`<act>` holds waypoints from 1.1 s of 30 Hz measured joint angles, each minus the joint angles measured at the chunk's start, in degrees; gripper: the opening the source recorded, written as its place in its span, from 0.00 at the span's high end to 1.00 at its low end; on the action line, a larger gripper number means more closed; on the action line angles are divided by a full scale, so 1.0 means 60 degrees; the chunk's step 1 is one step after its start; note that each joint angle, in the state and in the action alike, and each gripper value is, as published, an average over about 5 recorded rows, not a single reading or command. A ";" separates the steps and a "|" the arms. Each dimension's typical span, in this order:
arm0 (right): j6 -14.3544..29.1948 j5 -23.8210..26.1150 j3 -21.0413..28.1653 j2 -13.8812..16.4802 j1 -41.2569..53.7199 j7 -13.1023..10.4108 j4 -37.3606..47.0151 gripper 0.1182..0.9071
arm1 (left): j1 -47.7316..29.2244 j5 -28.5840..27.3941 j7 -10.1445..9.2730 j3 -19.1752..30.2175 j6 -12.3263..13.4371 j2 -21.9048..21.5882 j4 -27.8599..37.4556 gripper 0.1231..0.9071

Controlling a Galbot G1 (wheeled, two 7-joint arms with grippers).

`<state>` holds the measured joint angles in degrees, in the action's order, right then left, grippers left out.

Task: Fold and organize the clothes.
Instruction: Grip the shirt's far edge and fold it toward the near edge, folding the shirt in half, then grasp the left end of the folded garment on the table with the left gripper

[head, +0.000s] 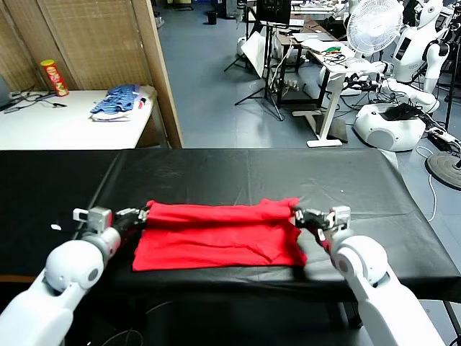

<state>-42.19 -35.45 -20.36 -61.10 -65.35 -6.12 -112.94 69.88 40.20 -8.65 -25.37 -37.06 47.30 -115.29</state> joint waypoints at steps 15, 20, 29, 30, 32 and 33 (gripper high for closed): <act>0.0000 0.0073 -0.0565 0.0128 -0.0829 0.0642 -0.0713 0.54 | 0.1093 -0.0930 -0.0038 -0.0180 0.0102 0.0224 -0.0350 0.83; 0.0126 0.0141 -0.1066 -0.0003 -0.0725 0.0399 -0.0879 0.23 | 0.0908 -0.0577 -0.0132 -0.0323 0.0082 0.0215 -0.0477 0.45; 0.1156 0.1675 -0.0570 -0.1117 0.0330 -0.0130 0.0367 0.14 | -0.0375 0.0825 -0.0432 0.0061 0.0216 0.0648 0.0450 0.14; 0.1182 0.1750 -0.0480 -0.1263 0.0450 -0.0126 0.0581 0.14 | -0.0531 0.0938 -0.0474 0.0132 0.0207 0.0727 0.0614 0.14; 0.1215 0.1845 -0.0327 -0.1523 0.0665 -0.0107 0.0993 0.14 | -0.0818 0.1203 -0.0578 0.0242 0.0168 0.0899 0.0961 0.14; 0.1226 0.1889 -0.0255 -0.1645 0.0764 -0.0095 0.1193 0.14 | -0.0941 0.1334 -0.0624 0.0280 0.0149 0.0981 0.1138 0.14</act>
<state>-34.84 -24.12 -21.89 -70.97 -60.76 -6.68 -105.79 64.23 48.21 -12.39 -23.69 -36.16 53.19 -108.46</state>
